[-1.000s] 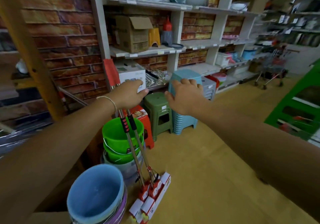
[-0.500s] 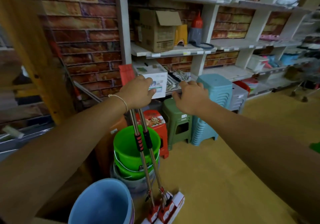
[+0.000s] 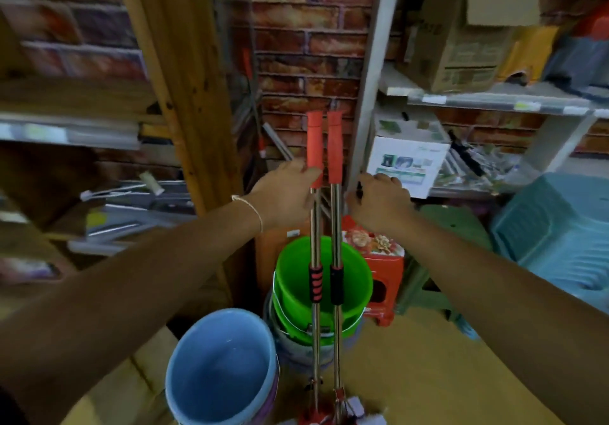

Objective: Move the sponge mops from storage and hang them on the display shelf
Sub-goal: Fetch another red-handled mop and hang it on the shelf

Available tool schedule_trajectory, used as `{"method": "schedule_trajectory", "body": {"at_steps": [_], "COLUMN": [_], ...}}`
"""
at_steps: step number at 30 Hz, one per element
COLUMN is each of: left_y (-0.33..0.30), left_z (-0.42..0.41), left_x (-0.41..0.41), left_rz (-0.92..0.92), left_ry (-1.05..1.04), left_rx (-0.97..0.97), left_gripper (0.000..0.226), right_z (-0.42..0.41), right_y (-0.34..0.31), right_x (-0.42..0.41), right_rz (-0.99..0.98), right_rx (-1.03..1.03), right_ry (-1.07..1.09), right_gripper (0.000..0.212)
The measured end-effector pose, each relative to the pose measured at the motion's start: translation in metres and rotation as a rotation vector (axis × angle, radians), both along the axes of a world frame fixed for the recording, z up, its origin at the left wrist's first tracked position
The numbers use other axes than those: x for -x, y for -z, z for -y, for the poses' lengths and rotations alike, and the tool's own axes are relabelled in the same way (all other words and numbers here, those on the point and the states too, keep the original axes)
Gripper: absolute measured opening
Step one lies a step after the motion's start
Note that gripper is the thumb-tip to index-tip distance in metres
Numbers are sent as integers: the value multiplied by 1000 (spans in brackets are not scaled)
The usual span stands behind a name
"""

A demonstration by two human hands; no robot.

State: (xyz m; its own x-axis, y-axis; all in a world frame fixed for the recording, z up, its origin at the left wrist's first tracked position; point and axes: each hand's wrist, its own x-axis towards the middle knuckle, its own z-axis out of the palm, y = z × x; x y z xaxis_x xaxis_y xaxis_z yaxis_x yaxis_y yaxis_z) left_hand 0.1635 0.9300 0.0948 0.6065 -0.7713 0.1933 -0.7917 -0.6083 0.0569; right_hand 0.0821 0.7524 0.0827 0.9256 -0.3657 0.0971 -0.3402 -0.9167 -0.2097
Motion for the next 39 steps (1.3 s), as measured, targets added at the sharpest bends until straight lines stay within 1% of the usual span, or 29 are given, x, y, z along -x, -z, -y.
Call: {"method": "schedule_trajectory", "body": {"at_steps": [3,6,8,11,13,14,15,17,19,21,25,30,35,39], "left_y": [12,22,29,42,49,53,57,64,69,71,76,83,107,127], "left_z": [16,30,36,41,42,42,43,43,42,40,35,23,14,15], "left_x": [9,20,28,38,44,47,50,55,63,71,87,110,142,167], "left_rz": [-65,-99,-125,-152,-178,-186,-188,-180,-177,-177,-196,-230,-313,-368], "left_ry": [-92,-197,-263,-338,-377,-395,-413,-452,-481,-488,-478,-442,-427,-389], "left_rx": [-33,-55,-64,-76,-83,-83,-79,-64,-48,-31,-28,-33,-43,36], "left_gripper": [48,50,51,47,47,47,47,45,44,44,44,51,48,47], "right_z": [26,46,57,66,67,65,63,59,53,47,40,42,35,24], "right_y": [17,34,48,72,83,88,91,95,97,98,98,93,83,79], "right_x": [-22,-42,-56,-74,-82,-85,-88,-92,-94,-94,-76,-39,10,52], "right_rz": [-52,-77,-110,-200,-202,-167,-117,-20,34,70,122,146,173,205], "right_rx": [-28,-84,-215,-436,-541,-593,-638,-682,-689,-713,-715,-604,-563,-517], "right_ry": [-88,-237,-293,-267,-267,-276,-284,-285,-274,-254,-222,-254,-273,-319], "right_gripper": [46,43,45,63,71,71,66,49,34,26,24,19,20,20]}}
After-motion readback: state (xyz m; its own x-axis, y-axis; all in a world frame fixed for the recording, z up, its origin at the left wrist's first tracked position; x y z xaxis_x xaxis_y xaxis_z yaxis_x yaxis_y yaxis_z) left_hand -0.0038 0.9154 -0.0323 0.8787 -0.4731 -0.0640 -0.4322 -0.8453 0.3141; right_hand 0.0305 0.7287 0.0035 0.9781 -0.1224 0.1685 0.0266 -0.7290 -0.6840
